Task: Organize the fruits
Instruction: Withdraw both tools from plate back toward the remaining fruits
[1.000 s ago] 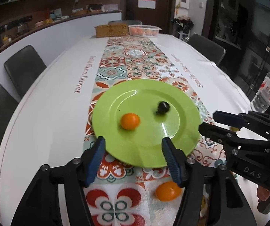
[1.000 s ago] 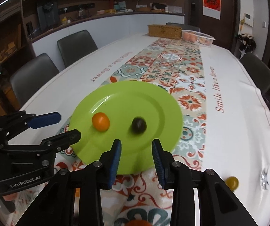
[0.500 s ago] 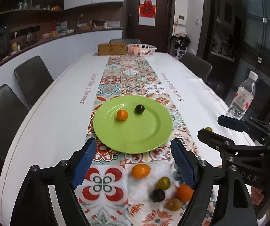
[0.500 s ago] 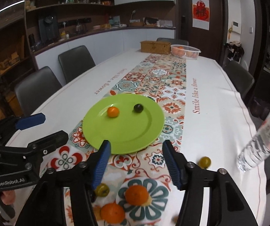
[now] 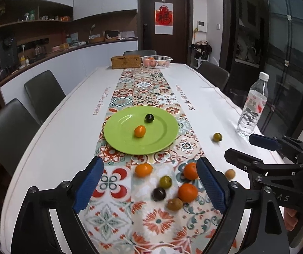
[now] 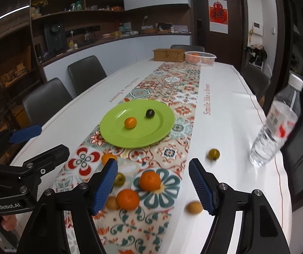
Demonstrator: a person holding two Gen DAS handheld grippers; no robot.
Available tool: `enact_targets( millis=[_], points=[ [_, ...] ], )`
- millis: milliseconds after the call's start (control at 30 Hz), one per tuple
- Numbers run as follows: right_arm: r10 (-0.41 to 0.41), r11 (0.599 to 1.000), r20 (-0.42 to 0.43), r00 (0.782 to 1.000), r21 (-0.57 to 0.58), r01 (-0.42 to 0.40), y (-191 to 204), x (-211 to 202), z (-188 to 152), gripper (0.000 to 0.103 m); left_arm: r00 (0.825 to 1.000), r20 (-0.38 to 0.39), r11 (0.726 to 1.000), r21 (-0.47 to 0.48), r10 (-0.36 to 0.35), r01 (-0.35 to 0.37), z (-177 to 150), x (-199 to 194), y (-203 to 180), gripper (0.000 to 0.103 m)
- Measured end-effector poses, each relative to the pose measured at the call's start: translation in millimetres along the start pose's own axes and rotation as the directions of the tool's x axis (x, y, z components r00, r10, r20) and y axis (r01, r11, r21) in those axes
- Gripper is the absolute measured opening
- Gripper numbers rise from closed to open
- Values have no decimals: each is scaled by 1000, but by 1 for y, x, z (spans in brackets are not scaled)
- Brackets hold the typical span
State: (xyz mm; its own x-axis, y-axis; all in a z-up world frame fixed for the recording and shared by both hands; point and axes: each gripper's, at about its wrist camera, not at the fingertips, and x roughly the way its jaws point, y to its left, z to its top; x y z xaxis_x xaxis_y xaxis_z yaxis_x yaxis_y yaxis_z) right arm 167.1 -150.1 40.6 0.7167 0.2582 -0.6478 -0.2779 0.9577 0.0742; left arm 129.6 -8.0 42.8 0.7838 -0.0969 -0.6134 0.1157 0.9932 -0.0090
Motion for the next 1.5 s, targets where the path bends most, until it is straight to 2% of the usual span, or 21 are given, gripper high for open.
enact_targets(
  millis=[200, 367, 600, 1067, 1267, 1500],
  points=[
    [-49, 999, 35, 998, 25, 48, -8, -19, -18, 70, 999, 29, 1000, -17, 20, -20, -21, -13, -9, 90],
    [-100, 995, 62, 993, 14, 99, -11, -30, -34, 70, 1000, 16, 998, -57, 17, -16, -40, -11, -14, 90],
    [-115, 993, 61, 991, 7, 115, -15, -28, -52, 70, 999, 3, 999, 3, 42, -42, -61, 0, -25, 90],
    [-118, 993, -47, 992, 25, 119, -29, 10, -78, 70, 997, -46, 995, 86, 64, -60, -81, 31, -36, 89],
    [-108, 992, -95, 990, 56, 114, -37, 29, -85, 70, 995, -81, 993, 109, 57, -48, -85, 47, -40, 82],
    [-107, 990, -122, 987, 73, 117, -46, 44, -84, 69, 991, -136, 993, 116, 17, -1, -88, 66, -43, 68]
  ],
)
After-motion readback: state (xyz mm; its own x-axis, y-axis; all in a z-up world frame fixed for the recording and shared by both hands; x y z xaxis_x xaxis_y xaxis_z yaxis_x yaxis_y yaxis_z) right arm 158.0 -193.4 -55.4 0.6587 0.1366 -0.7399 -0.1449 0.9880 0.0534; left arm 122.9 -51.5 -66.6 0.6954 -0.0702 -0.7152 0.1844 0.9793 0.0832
